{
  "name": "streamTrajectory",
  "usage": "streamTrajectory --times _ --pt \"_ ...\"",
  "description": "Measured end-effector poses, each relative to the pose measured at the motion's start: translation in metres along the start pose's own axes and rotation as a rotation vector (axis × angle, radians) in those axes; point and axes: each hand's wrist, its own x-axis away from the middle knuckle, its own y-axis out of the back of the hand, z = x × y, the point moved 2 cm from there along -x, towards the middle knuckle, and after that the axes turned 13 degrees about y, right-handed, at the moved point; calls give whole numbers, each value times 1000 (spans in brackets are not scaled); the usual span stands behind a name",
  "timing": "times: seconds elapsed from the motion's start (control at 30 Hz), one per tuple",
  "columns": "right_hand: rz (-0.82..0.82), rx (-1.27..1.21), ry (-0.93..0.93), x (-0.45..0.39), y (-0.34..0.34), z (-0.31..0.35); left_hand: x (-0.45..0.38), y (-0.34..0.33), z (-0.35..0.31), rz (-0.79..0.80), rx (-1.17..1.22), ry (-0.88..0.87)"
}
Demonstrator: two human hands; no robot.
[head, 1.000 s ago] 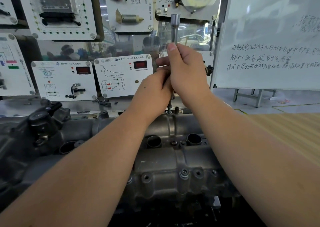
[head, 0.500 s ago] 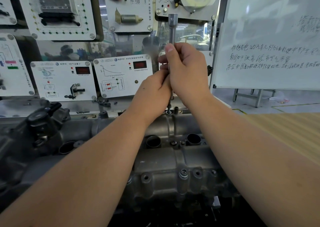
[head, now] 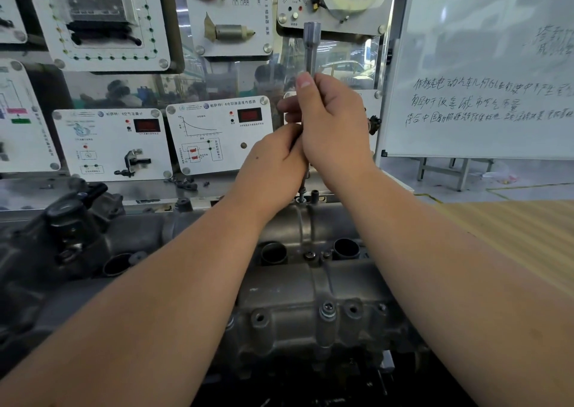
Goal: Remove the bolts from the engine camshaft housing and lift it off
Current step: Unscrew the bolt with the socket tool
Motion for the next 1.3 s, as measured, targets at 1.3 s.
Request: streamTrajectory --times 1.3 --pt "10 -85 -34 3 -4 0 -5 4 2 -31 -45 2"
